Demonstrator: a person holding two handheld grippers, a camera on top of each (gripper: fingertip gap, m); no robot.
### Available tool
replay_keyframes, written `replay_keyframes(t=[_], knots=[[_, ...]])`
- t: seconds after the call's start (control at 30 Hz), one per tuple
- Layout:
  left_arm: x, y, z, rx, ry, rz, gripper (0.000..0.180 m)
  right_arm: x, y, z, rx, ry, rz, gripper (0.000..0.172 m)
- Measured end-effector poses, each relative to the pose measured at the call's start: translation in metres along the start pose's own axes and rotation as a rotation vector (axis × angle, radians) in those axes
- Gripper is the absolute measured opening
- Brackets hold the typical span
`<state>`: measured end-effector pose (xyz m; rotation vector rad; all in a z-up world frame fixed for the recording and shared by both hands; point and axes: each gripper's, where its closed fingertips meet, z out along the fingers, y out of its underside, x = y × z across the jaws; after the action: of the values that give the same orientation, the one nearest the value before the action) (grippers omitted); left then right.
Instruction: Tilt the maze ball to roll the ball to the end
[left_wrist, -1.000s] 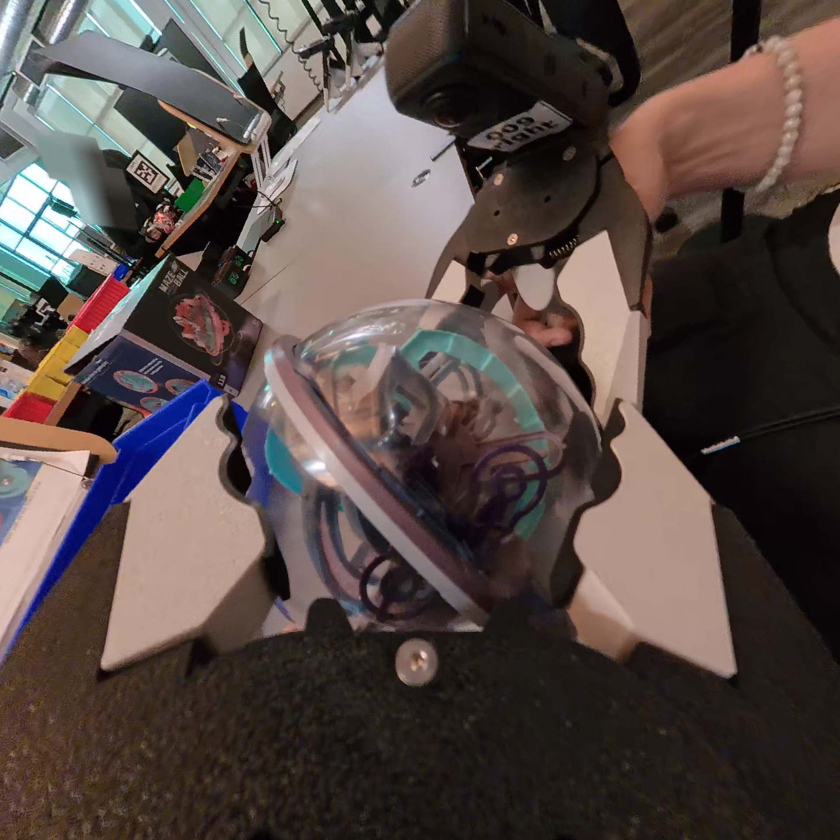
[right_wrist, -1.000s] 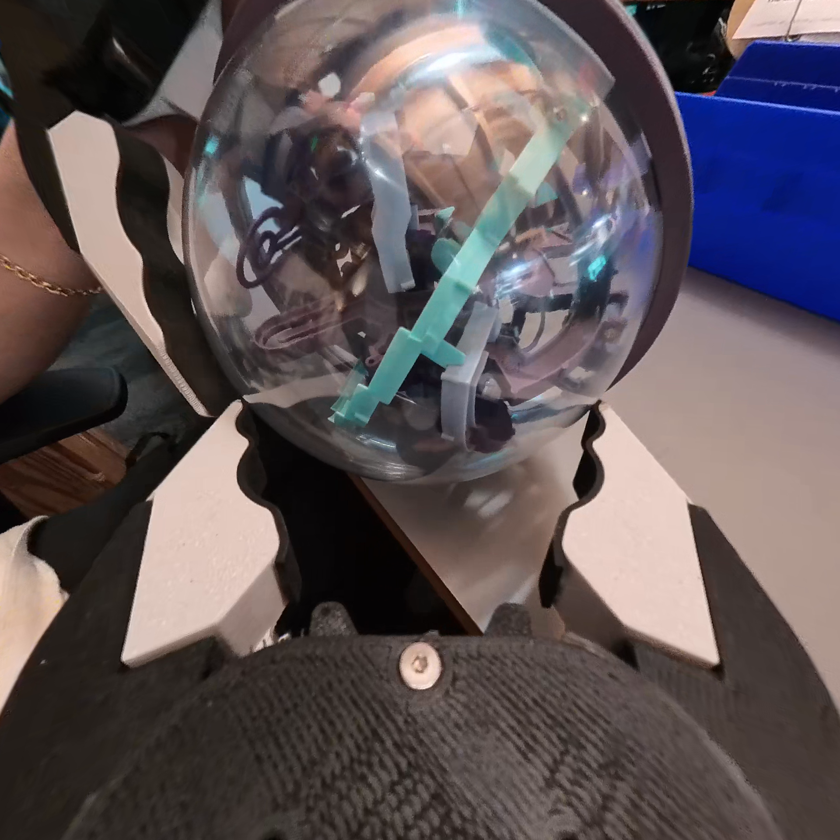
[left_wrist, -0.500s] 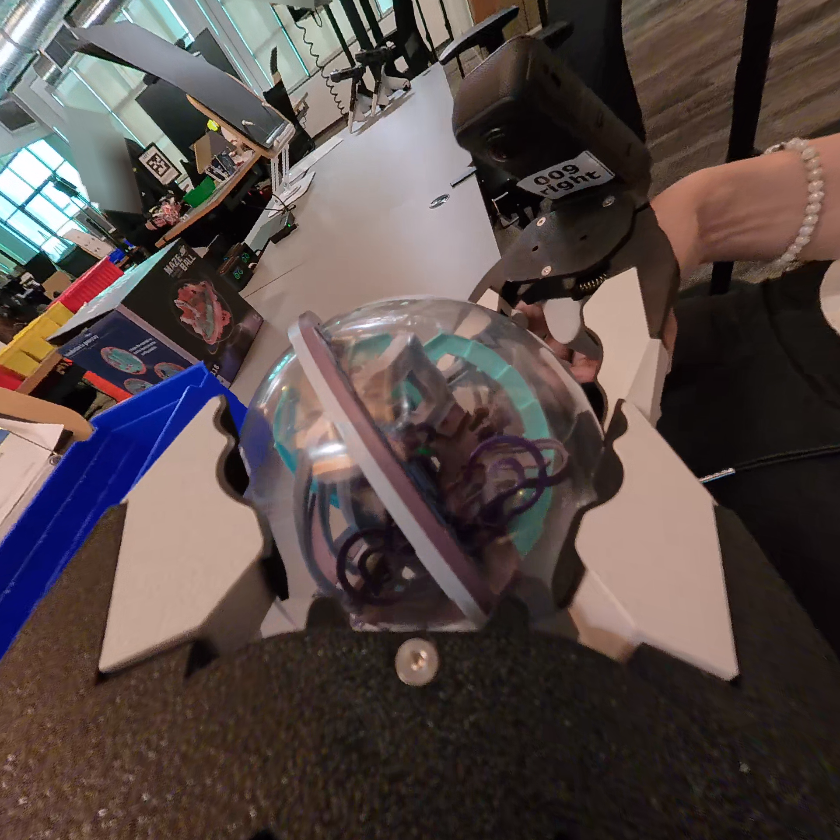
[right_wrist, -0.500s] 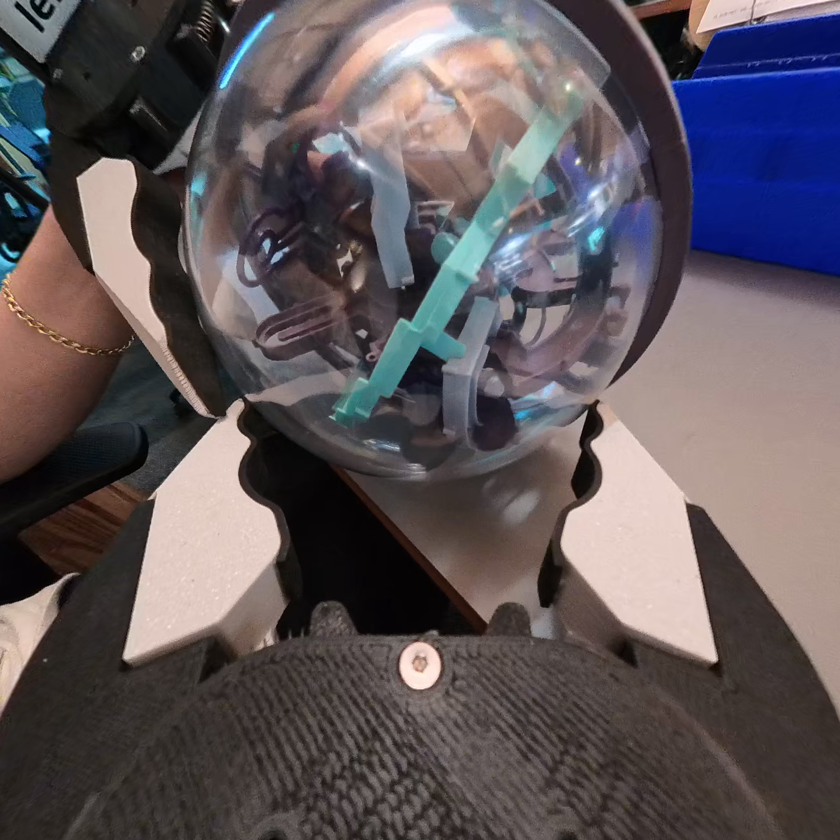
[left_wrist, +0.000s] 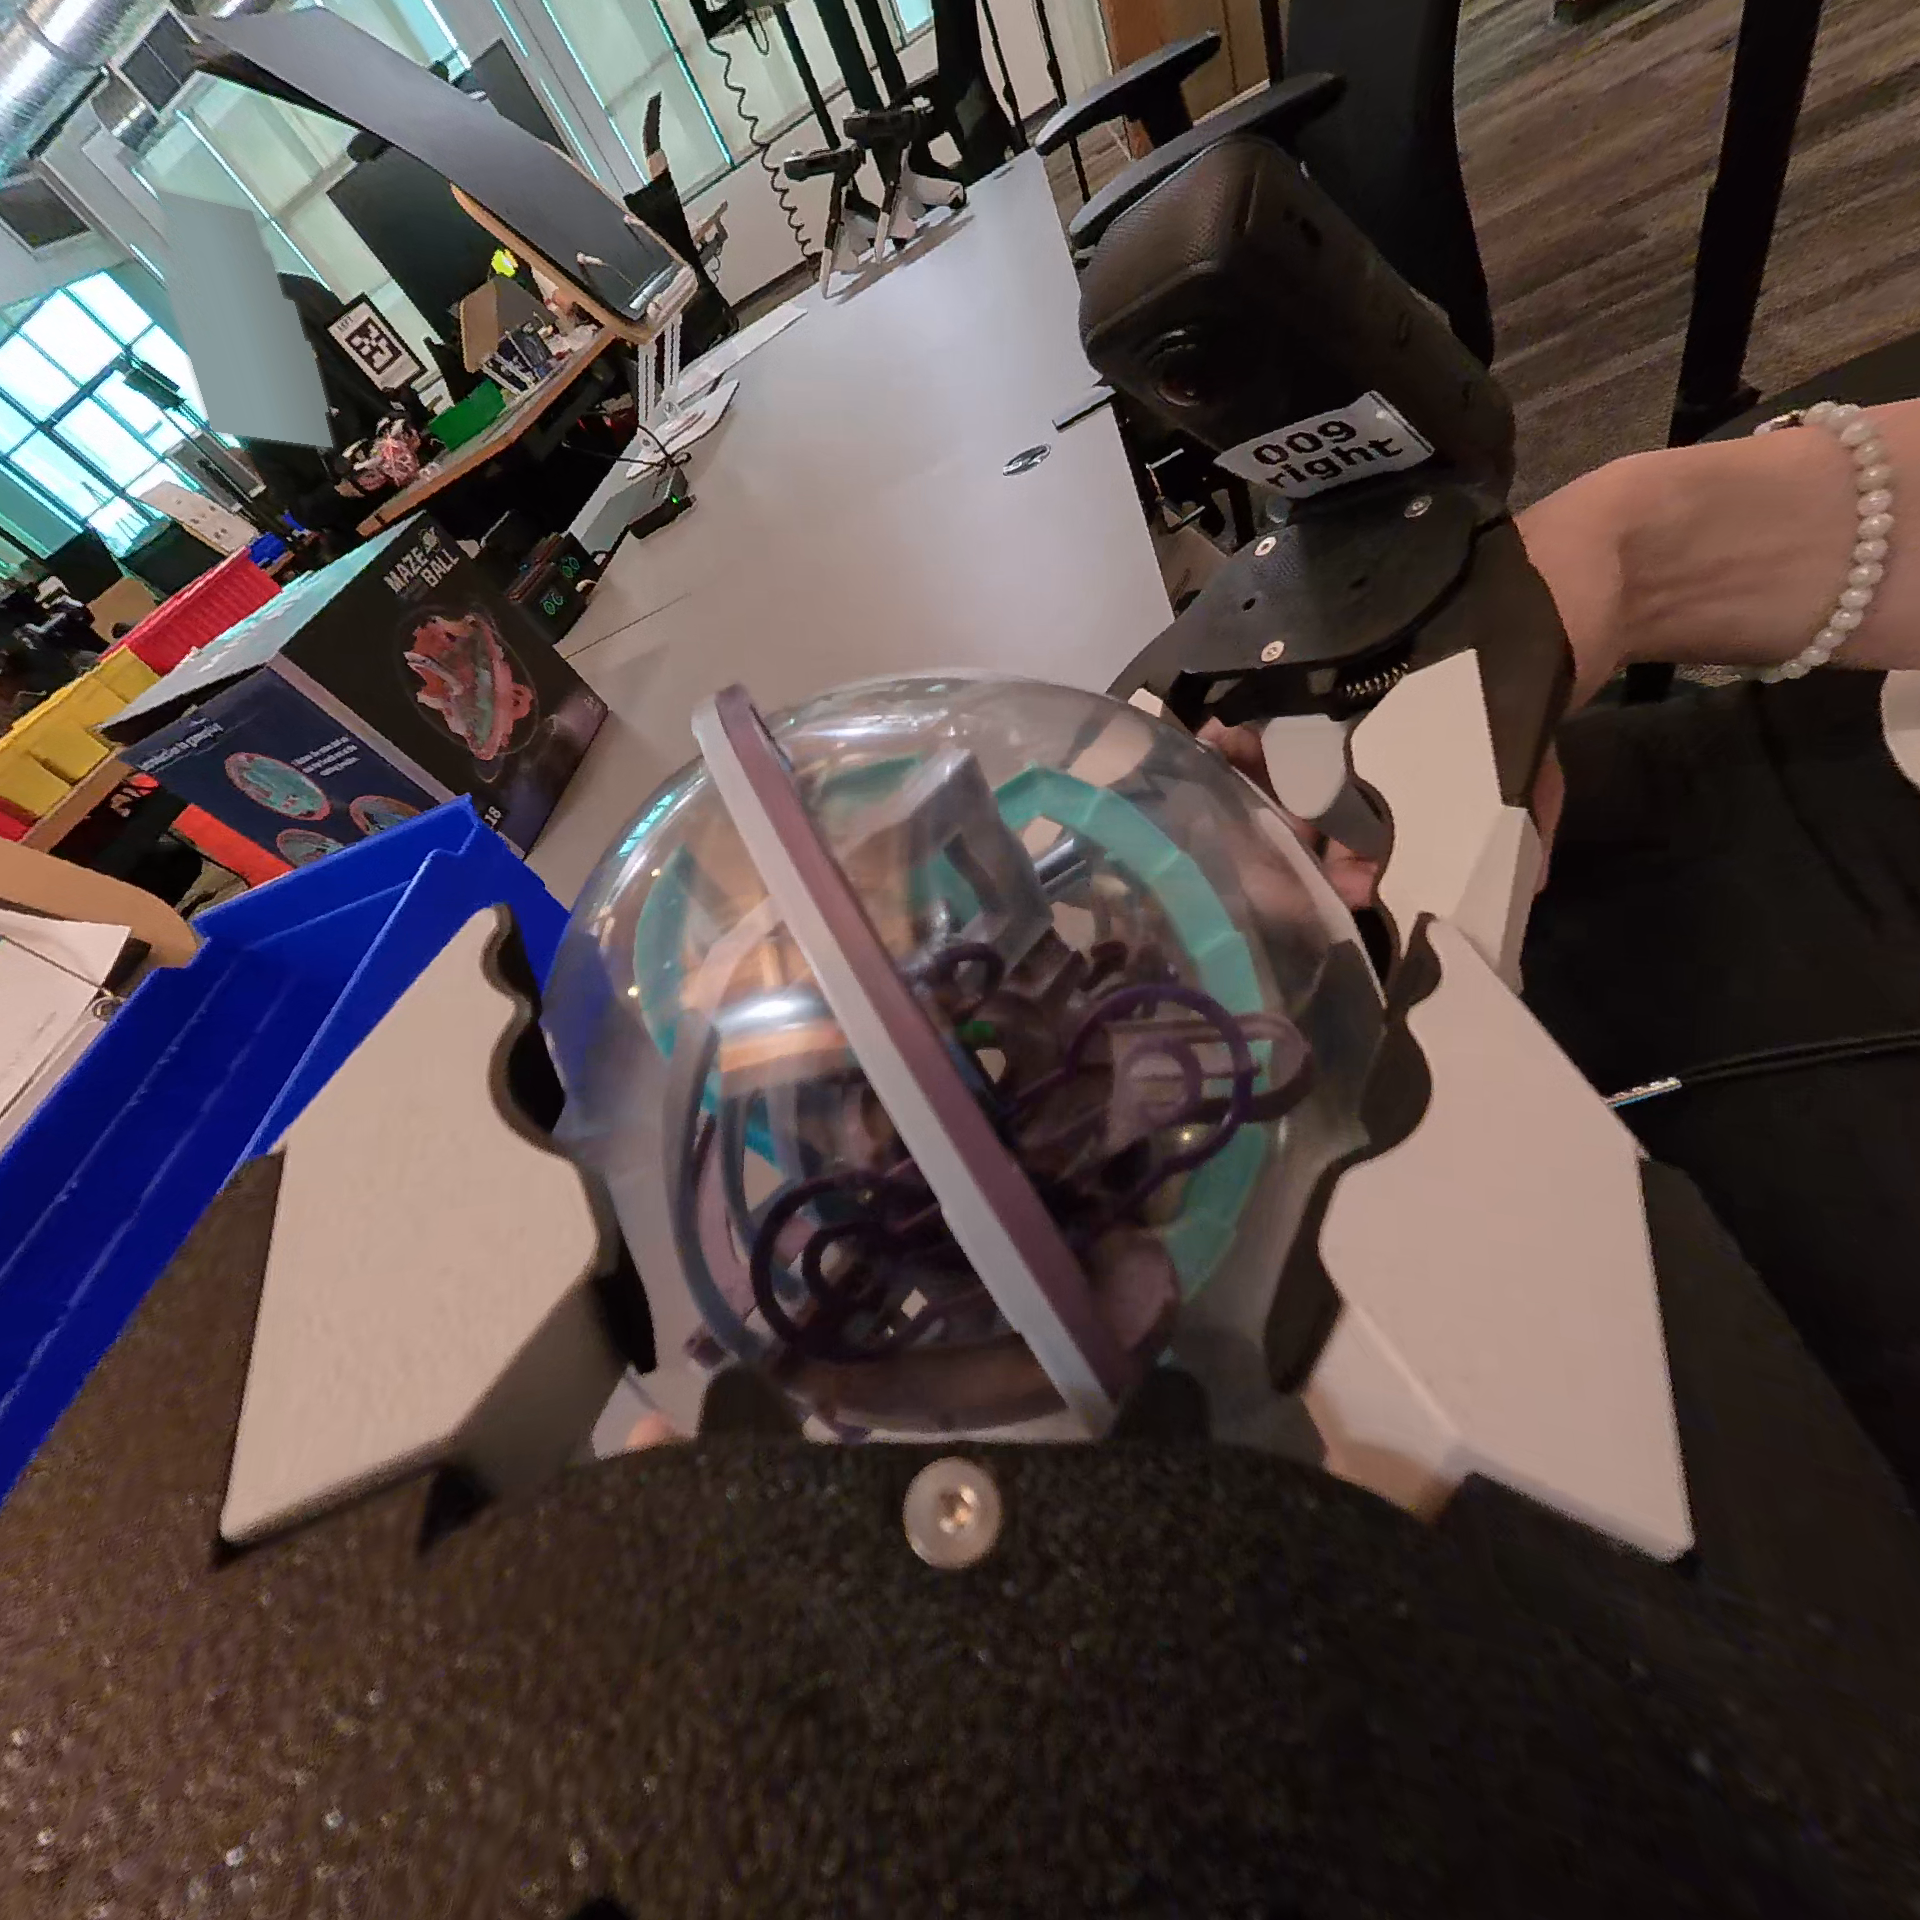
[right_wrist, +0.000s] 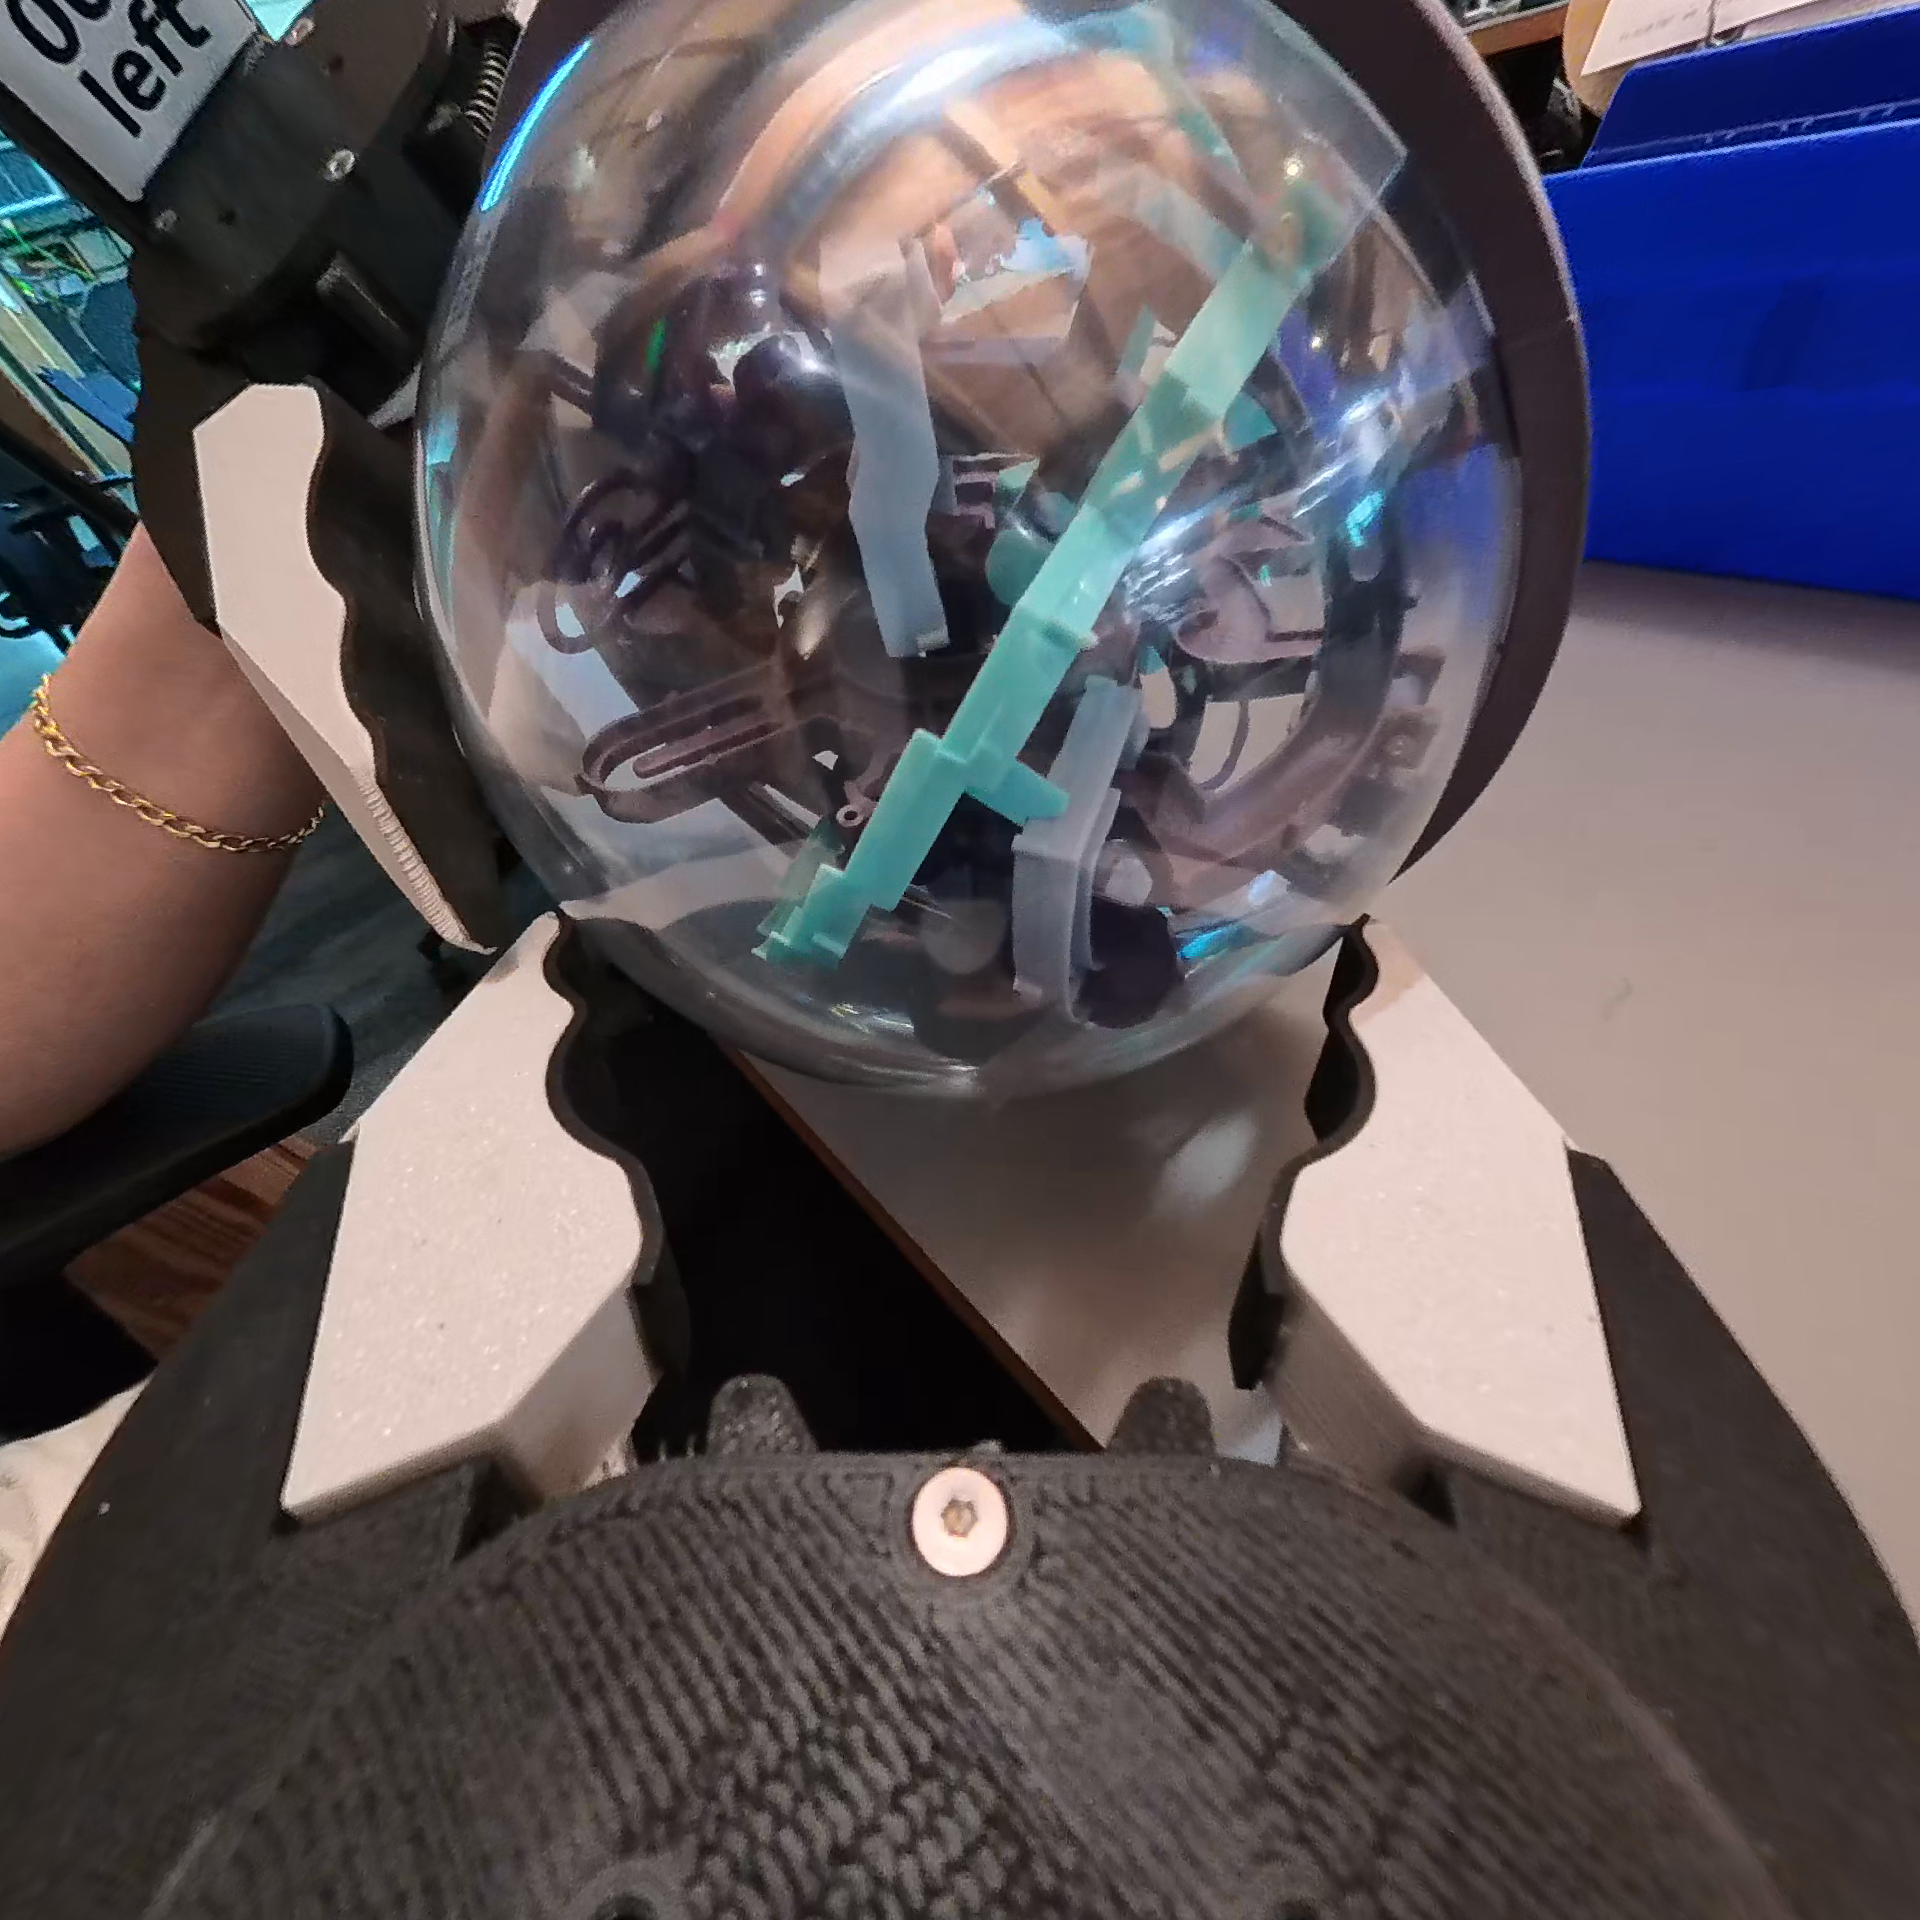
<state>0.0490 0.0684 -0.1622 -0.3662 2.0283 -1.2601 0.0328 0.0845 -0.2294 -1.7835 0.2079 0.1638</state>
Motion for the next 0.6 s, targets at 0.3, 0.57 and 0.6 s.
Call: replay_keyframes(t=[0.3,0.57,0.6], knots=[[-0.004,0.0,-0.001,0.039,-0.008,-0.038,0.152,0.002,-0.001,-0.001,-0.016,-0.003,-0.008,0.135],[0.0,-0.003,0.001,0.048,-0.002,-0.014,0.151,0.001,-0.042,-0.032,-0.018,-0.05,-0.49,0.14],[0.0,-0.003,0.001,0.049,-0.002,-0.015,0.151,0.0,-0.047,-0.033,-0.026,-0.067,-0.561,0.138]])
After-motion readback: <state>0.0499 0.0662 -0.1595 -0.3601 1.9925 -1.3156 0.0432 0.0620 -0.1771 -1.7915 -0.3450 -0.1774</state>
